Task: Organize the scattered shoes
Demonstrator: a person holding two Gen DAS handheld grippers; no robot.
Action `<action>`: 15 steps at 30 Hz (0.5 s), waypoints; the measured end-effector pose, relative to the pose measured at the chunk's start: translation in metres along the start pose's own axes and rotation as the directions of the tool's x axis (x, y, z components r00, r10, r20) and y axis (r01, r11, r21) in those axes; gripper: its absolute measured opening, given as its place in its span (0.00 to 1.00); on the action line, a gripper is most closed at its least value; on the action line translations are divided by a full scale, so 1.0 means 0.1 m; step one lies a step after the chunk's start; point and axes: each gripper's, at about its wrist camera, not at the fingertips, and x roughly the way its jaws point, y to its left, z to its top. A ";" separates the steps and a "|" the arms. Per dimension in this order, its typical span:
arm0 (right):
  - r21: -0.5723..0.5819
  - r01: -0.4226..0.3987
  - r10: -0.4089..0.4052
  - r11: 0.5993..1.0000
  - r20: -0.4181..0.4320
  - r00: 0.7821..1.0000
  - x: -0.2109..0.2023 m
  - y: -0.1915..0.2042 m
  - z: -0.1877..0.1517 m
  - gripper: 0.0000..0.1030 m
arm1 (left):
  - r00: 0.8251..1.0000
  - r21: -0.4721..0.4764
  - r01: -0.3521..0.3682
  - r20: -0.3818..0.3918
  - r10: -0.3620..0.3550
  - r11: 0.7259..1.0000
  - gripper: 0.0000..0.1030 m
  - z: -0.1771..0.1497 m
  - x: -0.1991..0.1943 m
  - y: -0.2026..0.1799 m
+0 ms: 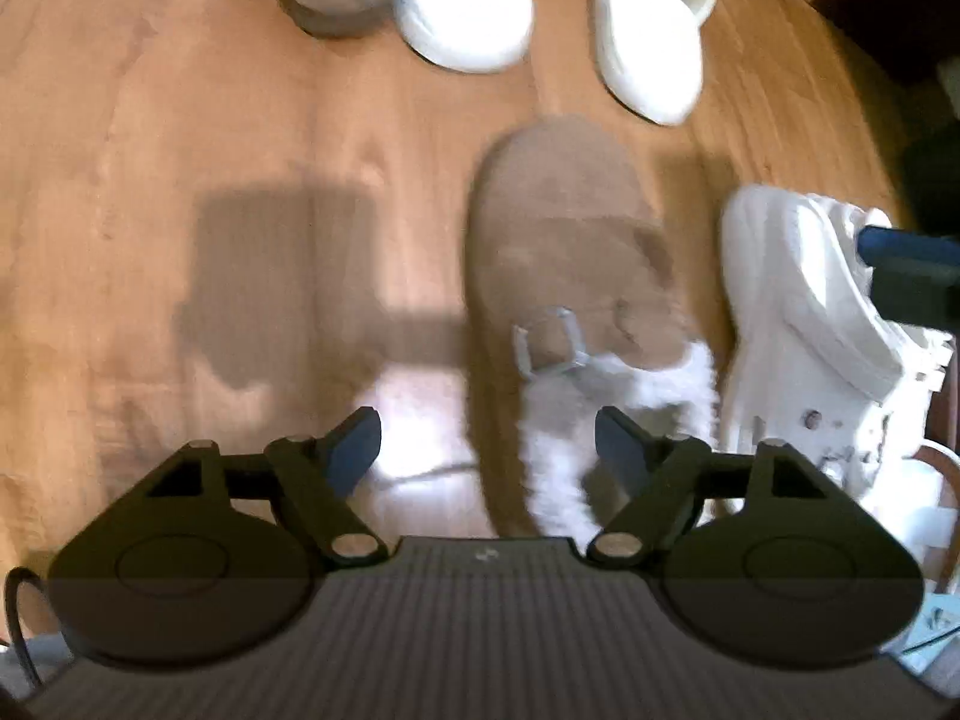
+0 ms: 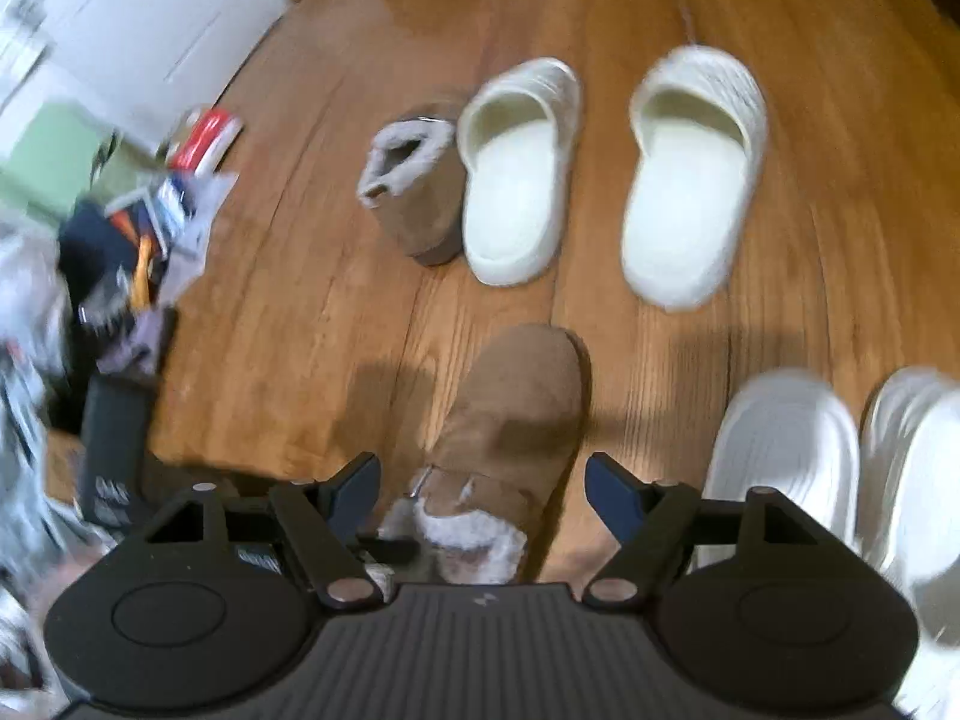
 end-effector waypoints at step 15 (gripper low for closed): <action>-0.642 0.189 -0.254 0.743 -0.010 0.967 0.40 0.87 -0.73 0.62 | 1.000 -0.093 0.001 0.030 0.002 0.996 0.76 -0.07 0.09 0.55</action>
